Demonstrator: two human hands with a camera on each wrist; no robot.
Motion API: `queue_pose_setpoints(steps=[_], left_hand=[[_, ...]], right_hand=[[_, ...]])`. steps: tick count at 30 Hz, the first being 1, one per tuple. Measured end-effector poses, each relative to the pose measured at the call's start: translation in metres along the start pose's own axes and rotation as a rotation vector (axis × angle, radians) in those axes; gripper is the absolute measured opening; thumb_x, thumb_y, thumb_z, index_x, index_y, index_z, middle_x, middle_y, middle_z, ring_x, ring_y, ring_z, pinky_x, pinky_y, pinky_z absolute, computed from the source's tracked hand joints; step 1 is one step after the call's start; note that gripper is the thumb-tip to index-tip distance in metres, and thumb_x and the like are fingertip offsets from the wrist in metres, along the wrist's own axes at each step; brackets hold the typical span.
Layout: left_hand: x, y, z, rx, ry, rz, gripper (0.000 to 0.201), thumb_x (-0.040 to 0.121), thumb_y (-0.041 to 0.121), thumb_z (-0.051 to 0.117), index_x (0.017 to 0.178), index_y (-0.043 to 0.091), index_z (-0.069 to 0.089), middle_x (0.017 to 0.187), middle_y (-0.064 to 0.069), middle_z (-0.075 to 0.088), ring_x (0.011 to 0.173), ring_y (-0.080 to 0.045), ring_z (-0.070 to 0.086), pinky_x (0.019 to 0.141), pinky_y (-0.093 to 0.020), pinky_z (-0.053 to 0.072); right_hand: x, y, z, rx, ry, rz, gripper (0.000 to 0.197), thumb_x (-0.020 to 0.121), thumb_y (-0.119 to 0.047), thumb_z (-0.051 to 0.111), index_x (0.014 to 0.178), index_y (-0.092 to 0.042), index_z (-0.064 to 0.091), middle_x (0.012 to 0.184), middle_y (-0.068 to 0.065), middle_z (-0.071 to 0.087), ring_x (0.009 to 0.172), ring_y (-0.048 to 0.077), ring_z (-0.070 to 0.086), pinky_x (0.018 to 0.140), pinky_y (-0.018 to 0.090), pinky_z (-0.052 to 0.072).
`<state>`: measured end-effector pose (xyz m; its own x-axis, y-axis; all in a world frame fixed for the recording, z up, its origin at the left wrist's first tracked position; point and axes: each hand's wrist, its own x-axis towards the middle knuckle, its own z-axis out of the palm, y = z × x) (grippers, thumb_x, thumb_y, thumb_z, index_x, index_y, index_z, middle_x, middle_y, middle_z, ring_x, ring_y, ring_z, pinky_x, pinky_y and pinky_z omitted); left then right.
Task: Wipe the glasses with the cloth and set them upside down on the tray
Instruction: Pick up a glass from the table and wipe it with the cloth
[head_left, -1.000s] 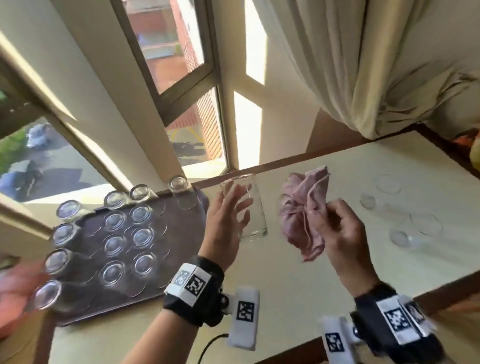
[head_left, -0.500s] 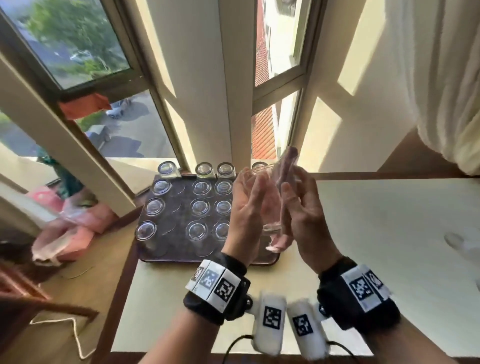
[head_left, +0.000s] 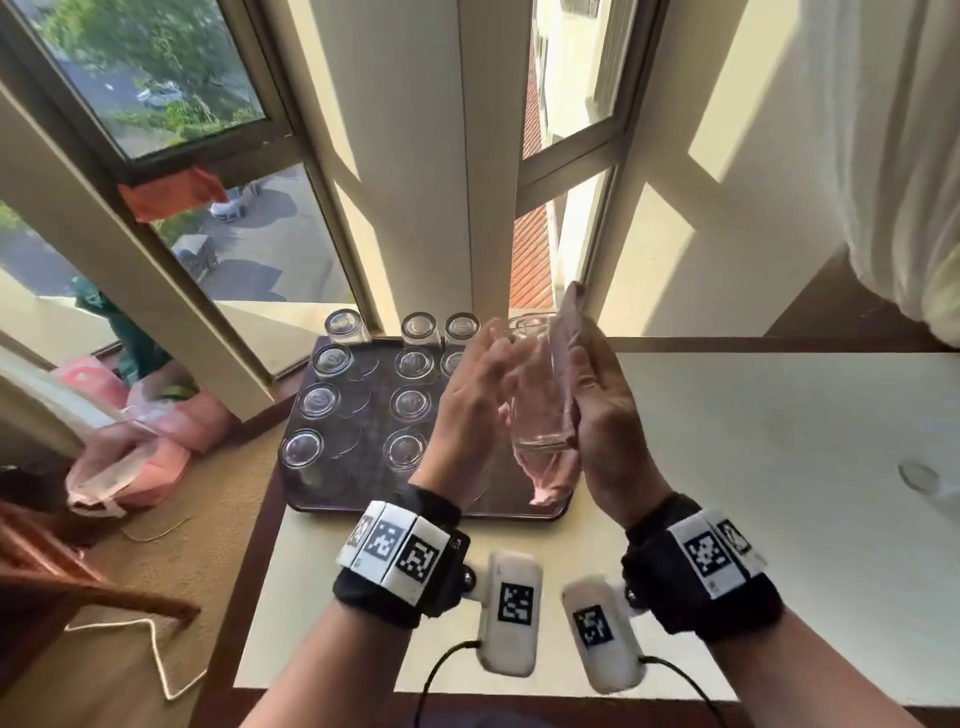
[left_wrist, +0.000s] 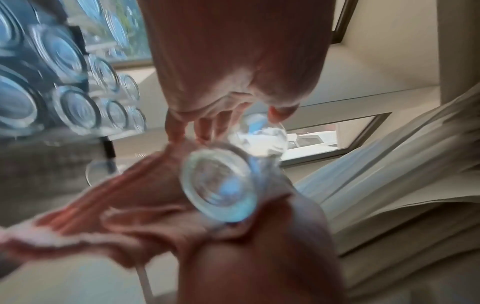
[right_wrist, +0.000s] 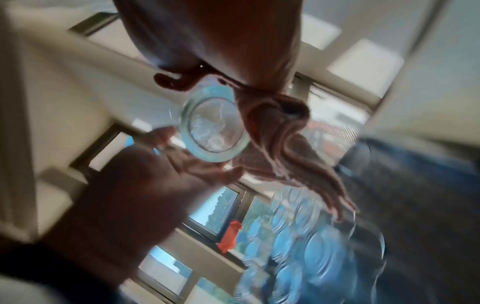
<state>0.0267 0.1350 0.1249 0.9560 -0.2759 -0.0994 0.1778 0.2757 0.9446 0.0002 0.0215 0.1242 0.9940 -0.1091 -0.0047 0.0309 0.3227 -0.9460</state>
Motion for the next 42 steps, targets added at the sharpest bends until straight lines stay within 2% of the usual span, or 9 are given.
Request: queue_pose_setpoints(steps=[3, 7, 13, 19, 22, 25, 33, 39, 42], left_hand=[[-0.003, -0.004, 0.009, -0.016, -0.065, 0.050, 0.030, 0.099, 0.035, 0.051, 0.115, 0.011, 0.058, 0.100, 0.002, 0.074, 0.095, -0.013, 0.071, 0.081, -0.028, 0.058], [-0.001, 0.005, 0.008, -0.093, -0.152, -0.030, 0.060, 0.091, 0.047, 0.036, 0.134, 0.009, 0.054, 0.124, -0.012, 0.068, 0.107, -0.023, 0.070, 0.090, -0.035, 0.058], [0.009, 0.002, 0.012, 0.110, -0.043, 0.038, 0.066, 0.099, 0.031, 0.052, 0.154, 0.016, 0.018, 0.131, -0.003, 0.059, 0.104, -0.006, 0.065, 0.089, -0.028, 0.055], [0.008, 0.000, 0.011, -0.077, -0.141, -0.032, 0.045, 0.087, 0.049, 0.049, 0.117, 0.017, 0.058, 0.110, 0.000, 0.074, 0.103, -0.017, 0.071, 0.086, -0.032, 0.058], [0.009, 0.006, 0.008, 0.017, -0.074, -0.010, 0.045, 0.096, 0.032, 0.046, 0.135, 0.011, 0.047, 0.122, -0.003, 0.068, 0.097, -0.006, 0.071, 0.075, -0.019, 0.057], [0.016, 0.003, 0.013, 0.147, 0.001, 0.015, 0.064, 0.102, 0.027, 0.052, 0.155, 0.011, 0.020, 0.143, -0.012, 0.051, 0.114, -0.015, 0.064, 0.082, -0.022, 0.056], [0.027, 0.020, 0.003, 0.137, -0.032, 0.039, 0.080, 0.090, 0.062, 0.043, 0.133, -0.005, 0.052, 0.122, -0.028, 0.064, 0.104, -0.037, 0.069, 0.084, -0.037, 0.058], [0.024, 0.018, 0.014, 0.202, 0.075, 0.051, 0.078, 0.096, 0.047, 0.057, 0.156, 0.015, 0.018, 0.149, -0.013, 0.047, 0.128, -0.024, 0.057, 0.100, -0.039, 0.051], [0.018, 0.018, 0.015, 0.108, -0.001, 0.050, 0.073, 0.092, 0.049, 0.057, 0.142, -0.001, 0.042, 0.125, -0.018, 0.064, 0.107, -0.018, 0.068, 0.086, -0.031, 0.059]], right_hand=[[-0.001, 0.003, 0.002, 0.029, -0.016, -0.022, 0.044, 0.108, -0.024, 0.032, 0.152, -0.018, 0.036, 0.151, -0.005, 0.048, 0.136, 0.012, 0.049, 0.109, 0.037, 0.045], [-0.008, -0.011, -0.002, 0.538, -0.087, 0.315, 0.048, 0.100, -0.037, 0.037, 0.138, -0.012, 0.053, 0.136, 0.016, 0.061, 0.120, 0.029, 0.063, 0.097, 0.044, 0.054], [0.002, 0.002, -0.005, -0.127, 0.037, -0.061, 0.044, 0.107, -0.030, 0.034, 0.150, -0.023, 0.038, 0.138, -0.009, 0.059, 0.126, 0.013, 0.058, 0.102, 0.047, 0.051], [0.000, -0.005, -0.012, 0.474, -0.057, 0.267, 0.053, 0.099, -0.038, 0.041, 0.146, -0.013, 0.046, 0.136, 0.016, 0.061, 0.121, 0.031, 0.062, 0.093, 0.047, 0.055], [0.006, -0.008, -0.013, 0.294, 0.027, 0.152, 0.044, 0.105, -0.031, 0.036, 0.146, -0.016, 0.045, 0.134, 0.012, 0.063, 0.114, 0.027, 0.067, 0.089, 0.048, 0.058], [0.011, 0.000, -0.007, -0.216, 0.062, -0.108, 0.044, 0.107, -0.030, 0.033, 0.150, -0.023, 0.039, 0.148, 0.001, 0.050, 0.132, 0.018, 0.053, 0.106, 0.050, 0.047], [0.016, -0.009, -0.001, 0.427, -0.025, 0.314, 0.048, 0.105, -0.042, 0.035, 0.139, -0.014, 0.052, 0.136, 0.021, 0.059, 0.121, 0.036, 0.060, 0.101, 0.057, 0.048], [0.024, -0.008, 0.004, -0.202, 0.012, -0.104, 0.050, 0.104, -0.035, 0.033, 0.152, -0.021, 0.036, 0.143, 0.010, 0.054, 0.123, 0.021, 0.061, 0.098, 0.049, 0.054], [0.020, -0.006, 0.003, 0.029, -0.035, -0.006, 0.045, 0.107, -0.029, 0.032, 0.150, -0.015, 0.037, 0.141, 0.015, 0.055, 0.127, 0.029, 0.058, 0.105, 0.055, 0.047]])
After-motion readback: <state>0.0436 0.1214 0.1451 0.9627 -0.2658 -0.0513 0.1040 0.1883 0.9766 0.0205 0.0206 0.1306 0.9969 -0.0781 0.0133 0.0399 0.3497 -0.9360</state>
